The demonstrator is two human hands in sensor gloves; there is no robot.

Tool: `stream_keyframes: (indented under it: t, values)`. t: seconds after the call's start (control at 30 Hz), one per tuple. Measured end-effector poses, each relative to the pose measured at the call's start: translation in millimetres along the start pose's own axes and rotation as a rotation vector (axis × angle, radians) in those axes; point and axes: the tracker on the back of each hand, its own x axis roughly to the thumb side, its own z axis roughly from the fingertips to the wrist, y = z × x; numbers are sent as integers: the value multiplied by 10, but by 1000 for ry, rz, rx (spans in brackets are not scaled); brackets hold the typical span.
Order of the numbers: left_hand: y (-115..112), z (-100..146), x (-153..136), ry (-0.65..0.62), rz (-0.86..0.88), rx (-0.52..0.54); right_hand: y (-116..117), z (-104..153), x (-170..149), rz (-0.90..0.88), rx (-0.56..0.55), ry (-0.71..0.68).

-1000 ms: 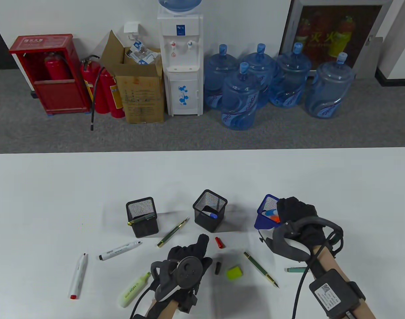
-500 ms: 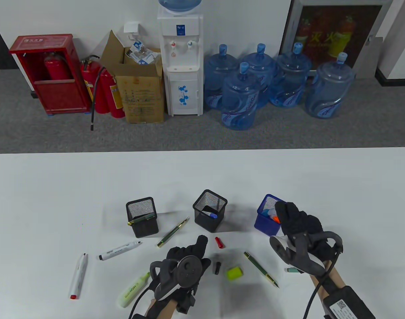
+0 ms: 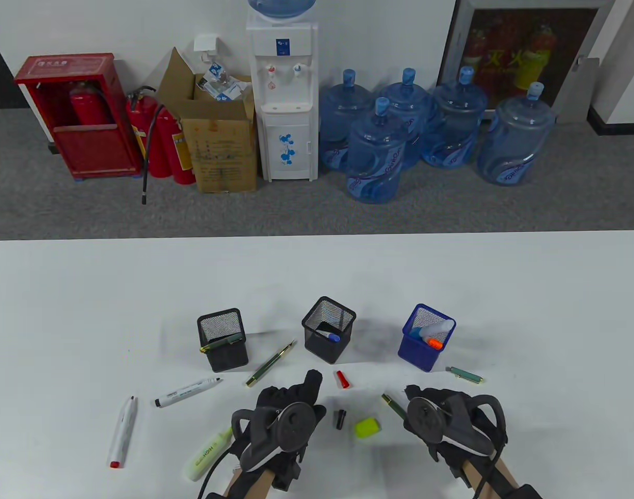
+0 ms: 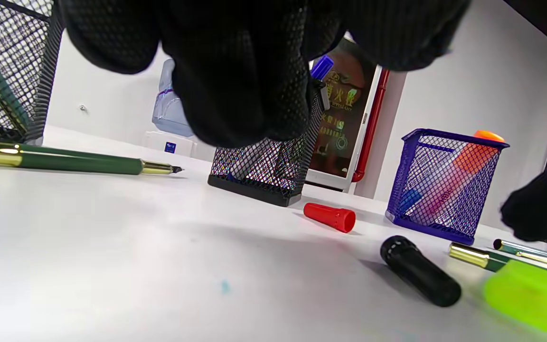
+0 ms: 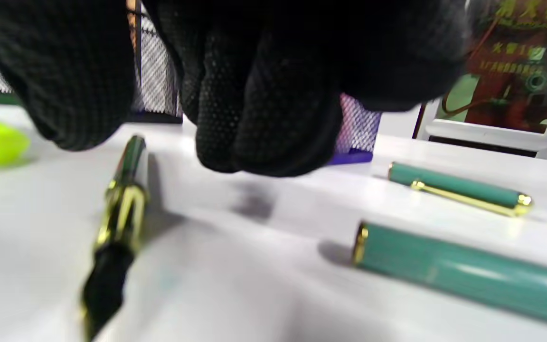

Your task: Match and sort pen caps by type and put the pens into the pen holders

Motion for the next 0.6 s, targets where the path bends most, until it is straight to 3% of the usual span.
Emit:
stream_keyframes:
  t: [0.23, 0.5, 0.6]
  values:
    - [37, 9, 21, -8, 2, 24, 46, -103, 175, 73, 119, -3]
    - [0, 19, 67, -25, -20, -2, 38, -127, 293, 124, 126, -10]
    - [3, 25, 98, -33, -24, -2, -61, -141, 261, 125, 66, -12]
